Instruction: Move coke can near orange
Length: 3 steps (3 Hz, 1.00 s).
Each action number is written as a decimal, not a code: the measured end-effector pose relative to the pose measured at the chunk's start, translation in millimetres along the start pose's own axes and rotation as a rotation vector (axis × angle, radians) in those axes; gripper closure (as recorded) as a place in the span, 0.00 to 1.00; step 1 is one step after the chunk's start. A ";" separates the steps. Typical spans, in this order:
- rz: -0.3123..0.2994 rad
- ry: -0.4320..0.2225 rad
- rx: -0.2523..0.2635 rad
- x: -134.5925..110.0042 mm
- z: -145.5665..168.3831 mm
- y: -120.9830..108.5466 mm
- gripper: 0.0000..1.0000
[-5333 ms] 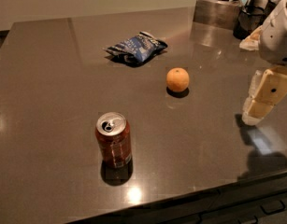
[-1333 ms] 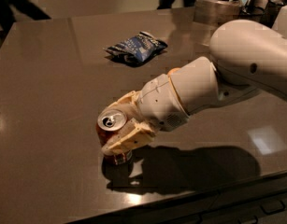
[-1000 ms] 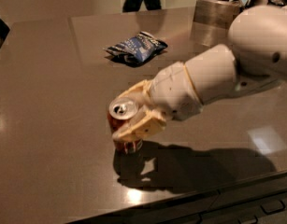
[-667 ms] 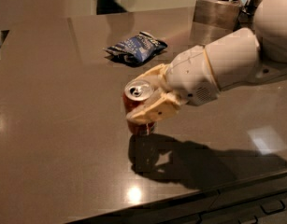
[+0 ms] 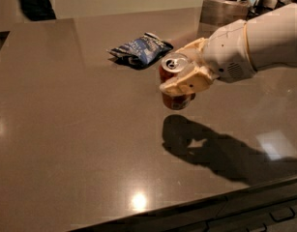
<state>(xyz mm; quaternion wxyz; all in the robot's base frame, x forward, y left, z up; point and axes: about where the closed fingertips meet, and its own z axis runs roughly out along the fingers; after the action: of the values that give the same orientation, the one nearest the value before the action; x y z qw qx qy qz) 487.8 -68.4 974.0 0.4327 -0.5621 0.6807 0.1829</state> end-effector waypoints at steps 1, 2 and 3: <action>0.060 0.038 0.069 20.7 -10.8 -17.7 1.00; 0.131 0.061 0.105 38.5 -14.6 -26.8 1.00; 0.203 0.071 0.129 55.6 -14.8 -35.3 1.00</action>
Offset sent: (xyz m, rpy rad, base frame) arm 0.0301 -0.0672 -0.0358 0.0101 0.1187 -0.2779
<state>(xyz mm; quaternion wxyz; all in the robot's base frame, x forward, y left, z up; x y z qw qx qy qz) 515.1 -123.7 946.5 0.4231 -0.4673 0.7593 0.1617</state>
